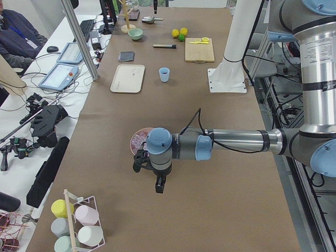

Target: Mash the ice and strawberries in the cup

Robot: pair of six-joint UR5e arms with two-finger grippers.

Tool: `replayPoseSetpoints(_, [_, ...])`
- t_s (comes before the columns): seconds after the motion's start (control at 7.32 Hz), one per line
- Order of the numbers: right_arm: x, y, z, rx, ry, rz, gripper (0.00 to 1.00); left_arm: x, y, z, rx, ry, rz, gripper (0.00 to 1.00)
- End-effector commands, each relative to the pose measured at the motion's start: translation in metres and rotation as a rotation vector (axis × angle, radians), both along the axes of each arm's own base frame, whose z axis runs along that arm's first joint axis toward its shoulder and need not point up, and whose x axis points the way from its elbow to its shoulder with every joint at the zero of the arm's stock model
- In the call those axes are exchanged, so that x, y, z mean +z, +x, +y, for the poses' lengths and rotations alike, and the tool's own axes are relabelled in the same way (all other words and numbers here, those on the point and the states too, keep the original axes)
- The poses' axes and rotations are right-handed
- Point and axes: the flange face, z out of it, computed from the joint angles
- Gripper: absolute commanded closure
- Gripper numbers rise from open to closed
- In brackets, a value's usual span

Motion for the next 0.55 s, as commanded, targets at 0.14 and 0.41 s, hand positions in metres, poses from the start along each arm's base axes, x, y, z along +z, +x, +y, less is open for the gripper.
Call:
replayPoseSetpoints(0.14, [0.054,0.057,0.053,0.086,-0.106,0.005,0.0,-0.001,0.0,0.0,0.005,0.008,0.001,0.01])
replayPoseSetpoints(0.41, [0.04,0.055,0.04,0.015,-0.111,0.004,0.0,-0.002,0.0,-0.001,0.006,0.023,0.001,0.01])
